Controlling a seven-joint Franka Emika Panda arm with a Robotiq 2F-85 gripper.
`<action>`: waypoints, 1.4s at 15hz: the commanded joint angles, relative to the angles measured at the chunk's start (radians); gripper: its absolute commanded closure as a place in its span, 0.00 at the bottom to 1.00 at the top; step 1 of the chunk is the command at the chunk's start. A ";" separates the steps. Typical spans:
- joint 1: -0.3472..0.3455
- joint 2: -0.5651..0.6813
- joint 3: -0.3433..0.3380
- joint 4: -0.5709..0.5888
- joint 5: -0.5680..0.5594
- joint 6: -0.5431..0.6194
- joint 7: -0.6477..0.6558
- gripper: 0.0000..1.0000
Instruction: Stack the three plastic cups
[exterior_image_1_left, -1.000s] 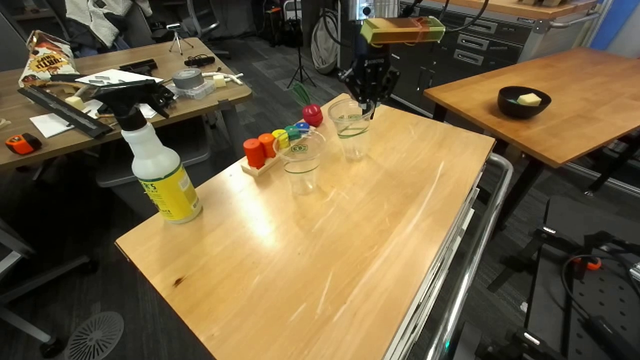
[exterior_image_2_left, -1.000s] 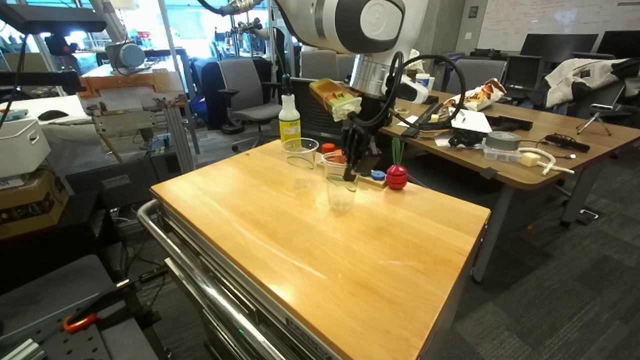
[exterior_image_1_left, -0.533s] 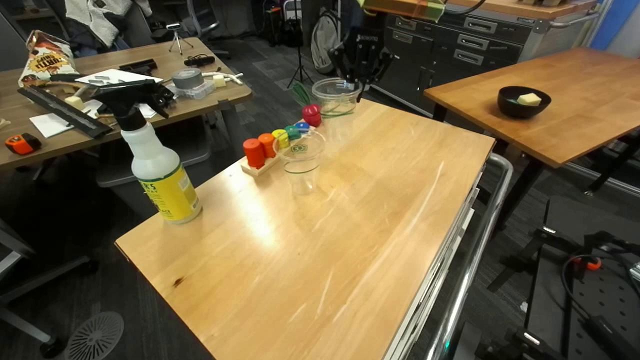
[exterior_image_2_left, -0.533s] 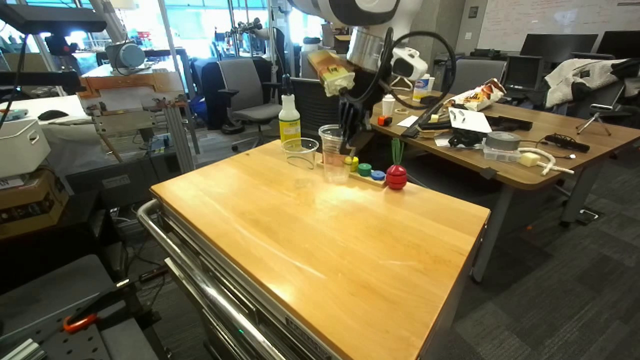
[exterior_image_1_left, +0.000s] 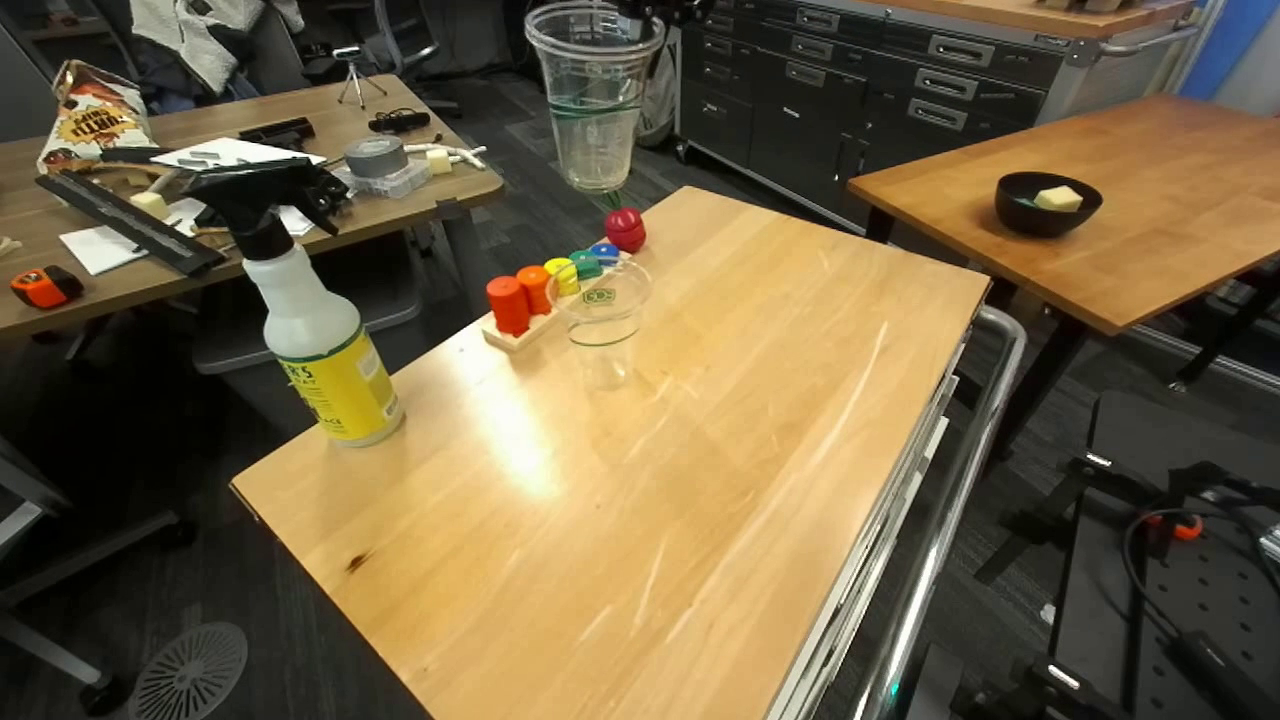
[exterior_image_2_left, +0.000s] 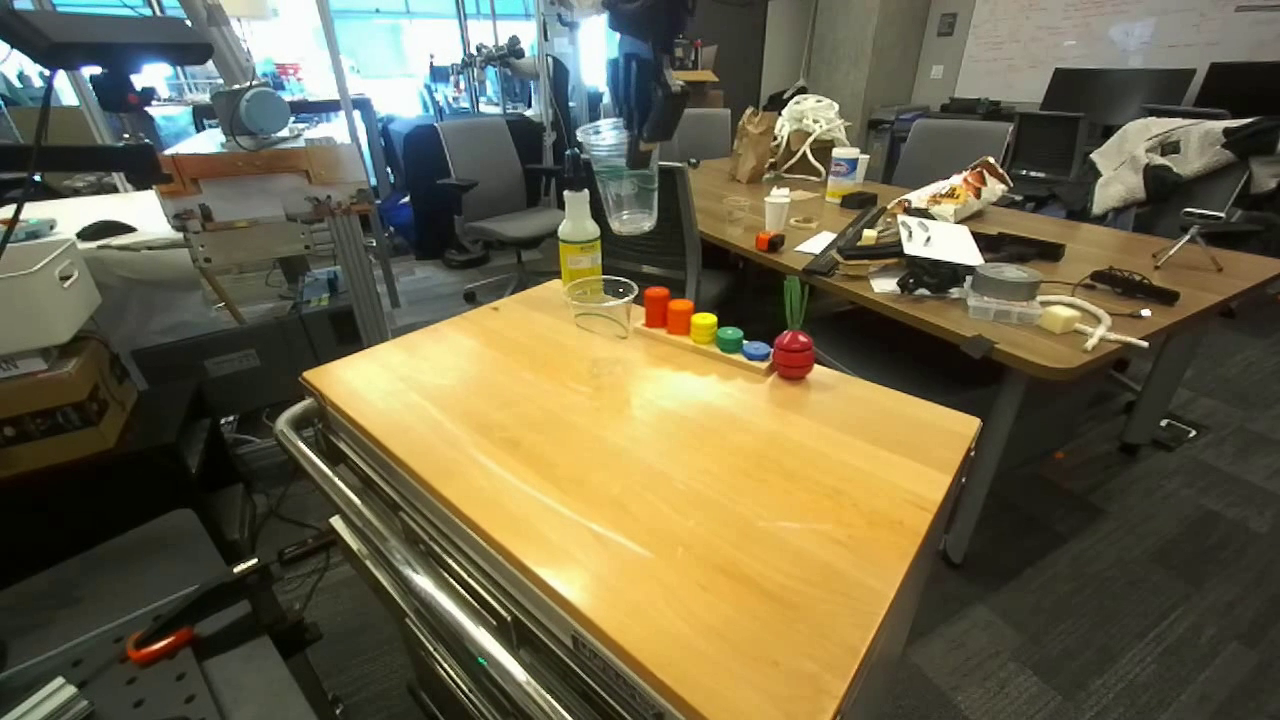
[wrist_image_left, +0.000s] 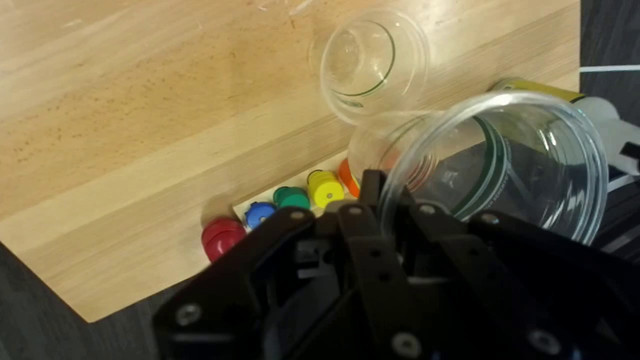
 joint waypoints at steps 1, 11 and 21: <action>0.020 0.010 0.025 0.014 -0.020 -0.011 -0.007 0.99; 0.004 0.148 0.008 0.035 -0.033 -0.022 -0.019 0.99; 0.028 0.177 0.037 0.024 -0.053 -0.026 -0.068 0.95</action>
